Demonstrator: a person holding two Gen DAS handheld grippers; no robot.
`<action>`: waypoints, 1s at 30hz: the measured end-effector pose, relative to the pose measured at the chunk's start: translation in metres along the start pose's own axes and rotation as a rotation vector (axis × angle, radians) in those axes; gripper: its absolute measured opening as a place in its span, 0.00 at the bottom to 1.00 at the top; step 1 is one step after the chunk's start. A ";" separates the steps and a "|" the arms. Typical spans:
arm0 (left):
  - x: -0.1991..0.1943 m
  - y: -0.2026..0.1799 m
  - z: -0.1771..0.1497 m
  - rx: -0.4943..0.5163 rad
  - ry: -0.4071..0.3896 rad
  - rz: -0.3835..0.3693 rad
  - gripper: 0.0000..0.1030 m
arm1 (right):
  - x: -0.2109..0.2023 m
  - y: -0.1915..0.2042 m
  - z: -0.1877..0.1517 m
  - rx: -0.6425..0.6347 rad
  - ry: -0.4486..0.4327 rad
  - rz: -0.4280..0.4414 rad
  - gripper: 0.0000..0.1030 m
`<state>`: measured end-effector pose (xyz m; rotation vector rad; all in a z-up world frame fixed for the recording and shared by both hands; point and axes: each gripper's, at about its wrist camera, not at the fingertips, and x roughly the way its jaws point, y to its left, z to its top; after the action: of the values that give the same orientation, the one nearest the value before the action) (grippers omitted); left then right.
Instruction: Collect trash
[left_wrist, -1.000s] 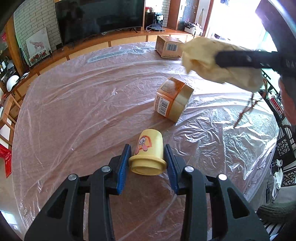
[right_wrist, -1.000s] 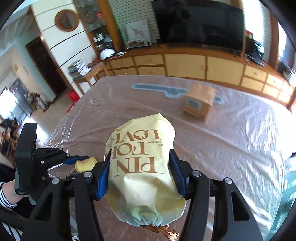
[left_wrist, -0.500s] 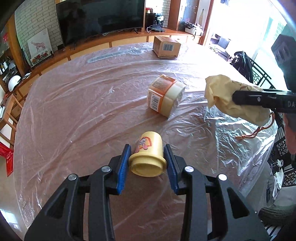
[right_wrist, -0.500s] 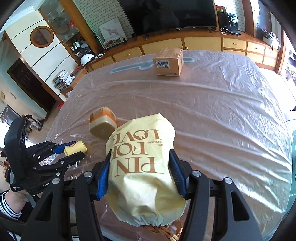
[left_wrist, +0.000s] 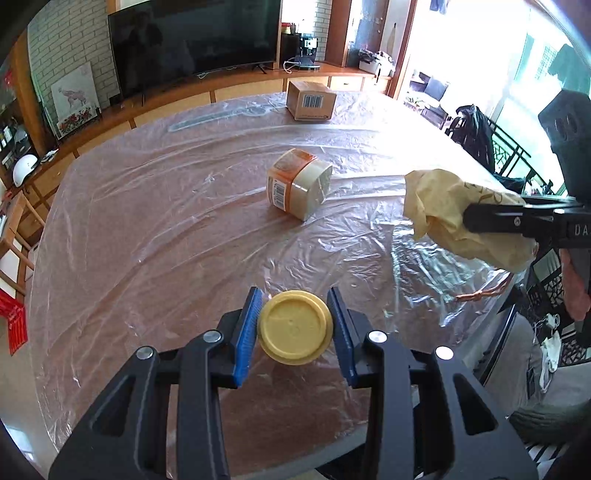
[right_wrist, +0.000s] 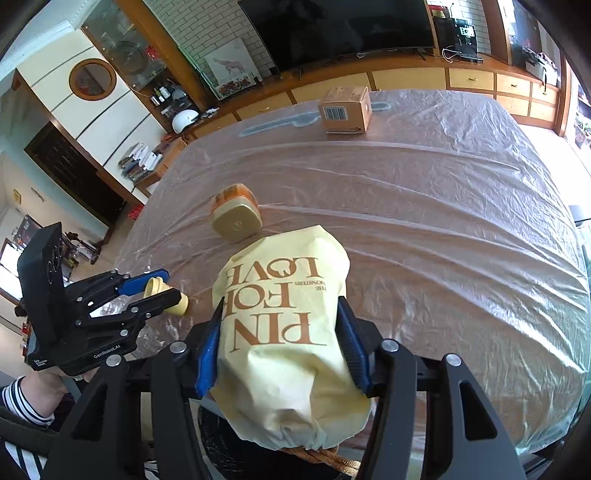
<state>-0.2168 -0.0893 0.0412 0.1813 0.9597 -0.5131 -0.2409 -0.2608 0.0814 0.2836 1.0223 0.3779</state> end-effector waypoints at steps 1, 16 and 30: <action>-0.002 -0.001 0.000 -0.001 -0.003 -0.002 0.37 | -0.001 0.000 0.000 -0.003 -0.003 0.004 0.53; -0.045 -0.025 -0.014 0.029 -0.045 -0.056 0.37 | -0.036 0.017 -0.031 -0.037 0.013 0.083 0.52; -0.061 -0.061 -0.051 0.078 0.012 -0.119 0.37 | -0.048 0.020 -0.086 -0.023 0.115 0.113 0.52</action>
<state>-0.3125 -0.1027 0.0673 0.1985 0.9668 -0.6602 -0.3413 -0.2594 0.0840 0.3022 1.1172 0.5127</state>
